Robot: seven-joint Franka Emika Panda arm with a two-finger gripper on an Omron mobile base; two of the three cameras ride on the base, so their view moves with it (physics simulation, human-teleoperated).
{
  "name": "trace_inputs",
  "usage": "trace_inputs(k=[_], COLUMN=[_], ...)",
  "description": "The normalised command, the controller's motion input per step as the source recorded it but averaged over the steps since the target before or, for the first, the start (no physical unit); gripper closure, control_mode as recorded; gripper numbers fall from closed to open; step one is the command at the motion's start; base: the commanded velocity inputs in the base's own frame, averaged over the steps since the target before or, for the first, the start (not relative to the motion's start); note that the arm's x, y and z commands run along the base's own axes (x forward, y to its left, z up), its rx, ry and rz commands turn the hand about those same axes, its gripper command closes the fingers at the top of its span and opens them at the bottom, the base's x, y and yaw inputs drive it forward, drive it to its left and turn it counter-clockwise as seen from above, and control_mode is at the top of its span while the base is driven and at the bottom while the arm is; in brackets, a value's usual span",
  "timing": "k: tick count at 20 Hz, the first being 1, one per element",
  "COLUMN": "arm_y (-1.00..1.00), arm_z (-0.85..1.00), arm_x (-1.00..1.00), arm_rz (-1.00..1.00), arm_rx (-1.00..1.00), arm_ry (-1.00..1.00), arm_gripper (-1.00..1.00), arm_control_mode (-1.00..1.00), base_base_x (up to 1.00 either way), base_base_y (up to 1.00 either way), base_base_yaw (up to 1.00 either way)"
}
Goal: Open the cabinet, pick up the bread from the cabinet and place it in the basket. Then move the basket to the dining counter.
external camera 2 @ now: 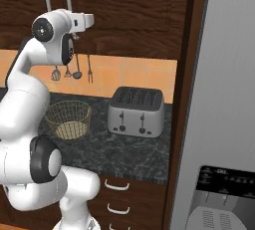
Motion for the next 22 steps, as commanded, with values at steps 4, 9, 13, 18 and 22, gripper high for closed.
trace_inputs(k=[4,9,13,18,22], arm_y=[-0.10,-0.93,-1.00,-1.00,-1.00], arm_z=[-0.05,-0.06,0.00,0.00,0.00], arm_x=[0.26,-0.29,-0.96,-1.00,-0.93], arm_rz=[0.00,0.00,0.00,-0.07,-0.21], arm_rx=[0.00,0.04,0.09,0.04,0.00], arm_ry=[0.00,0.00,0.00,0.00,0.06], arm_gripper=[1.00,1.00,1.00,1.00,1.00], arm_control_mode=[-1.00,-1.00,-1.00,-1.00,-1.00], base_base_x=[0.00,0.00,0.00,0.00,0.00], base_base_y=[0.00,0.00,0.00,0.00,0.00], base_base_yaw=[0.00,0.00,0.00,0.00,0.00])
